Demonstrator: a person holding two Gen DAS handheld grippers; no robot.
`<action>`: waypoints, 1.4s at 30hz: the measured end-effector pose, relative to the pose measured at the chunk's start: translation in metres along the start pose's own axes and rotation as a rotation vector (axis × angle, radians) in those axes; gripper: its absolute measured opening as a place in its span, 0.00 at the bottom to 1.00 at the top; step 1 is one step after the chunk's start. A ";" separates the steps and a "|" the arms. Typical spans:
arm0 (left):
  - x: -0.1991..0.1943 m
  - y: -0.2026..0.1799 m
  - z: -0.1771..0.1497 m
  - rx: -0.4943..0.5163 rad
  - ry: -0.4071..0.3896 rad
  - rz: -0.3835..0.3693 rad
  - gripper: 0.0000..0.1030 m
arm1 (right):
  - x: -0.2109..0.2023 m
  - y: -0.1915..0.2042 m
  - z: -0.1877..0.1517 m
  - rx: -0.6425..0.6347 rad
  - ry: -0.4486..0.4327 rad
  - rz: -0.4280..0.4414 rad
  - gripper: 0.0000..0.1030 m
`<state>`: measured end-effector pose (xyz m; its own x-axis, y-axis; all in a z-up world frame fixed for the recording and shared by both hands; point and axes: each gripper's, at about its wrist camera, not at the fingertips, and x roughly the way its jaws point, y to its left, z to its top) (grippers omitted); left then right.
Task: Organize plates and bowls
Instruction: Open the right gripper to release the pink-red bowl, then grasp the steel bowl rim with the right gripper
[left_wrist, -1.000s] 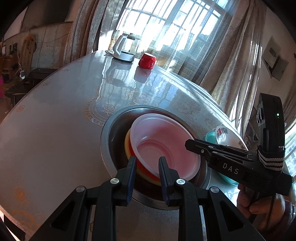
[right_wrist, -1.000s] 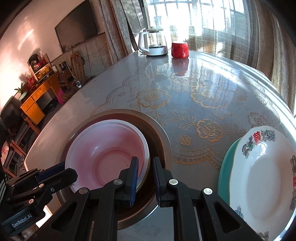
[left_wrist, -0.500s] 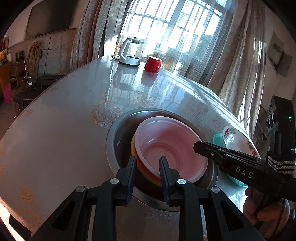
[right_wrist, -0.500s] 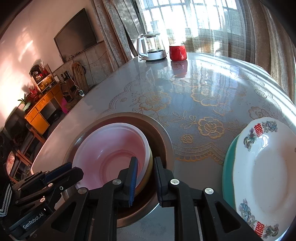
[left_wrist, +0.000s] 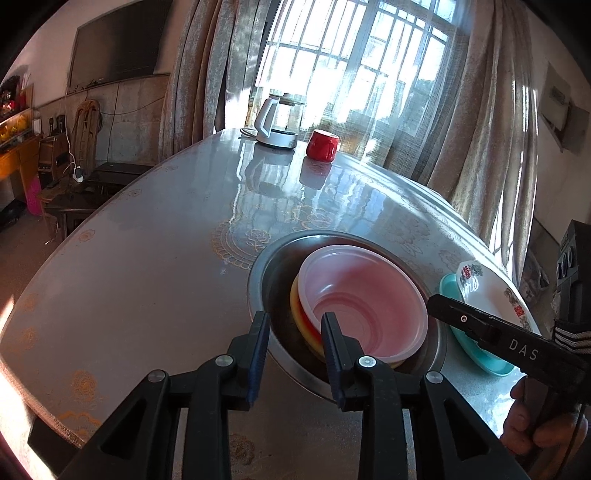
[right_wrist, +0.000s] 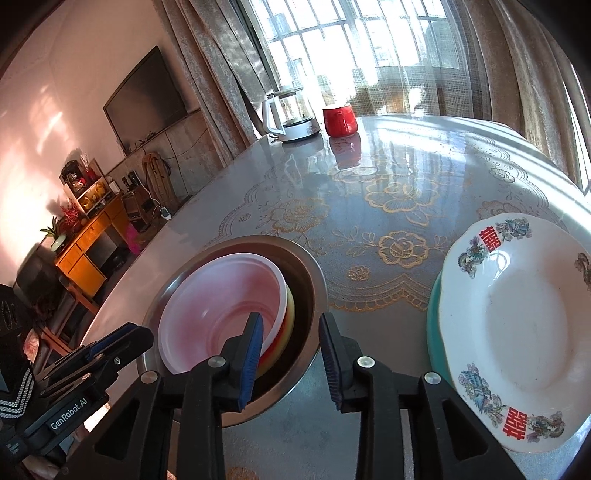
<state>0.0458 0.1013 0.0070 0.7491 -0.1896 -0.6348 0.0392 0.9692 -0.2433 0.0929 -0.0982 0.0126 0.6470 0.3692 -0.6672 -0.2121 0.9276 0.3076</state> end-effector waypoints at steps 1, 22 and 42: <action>0.000 0.002 0.000 -0.005 0.001 0.008 0.29 | 0.000 -0.003 -0.001 0.011 0.003 0.002 0.34; 0.026 0.021 0.009 -0.049 0.053 0.036 0.34 | 0.008 -0.012 -0.002 0.050 0.049 -0.034 0.23; 0.045 0.019 0.013 -0.015 0.073 0.066 0.34 | 0.027 -0.016 0.002 0.083 0.102 -0.006 0.23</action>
<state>0.0885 0.1129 -0.0161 0.6994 -0.1370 -0.7014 -0.0188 0.9776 -0.2096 0.1152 -0.1033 -0.0094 0.5691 0.3714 -0.7336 -0.1446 0.9235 0.3554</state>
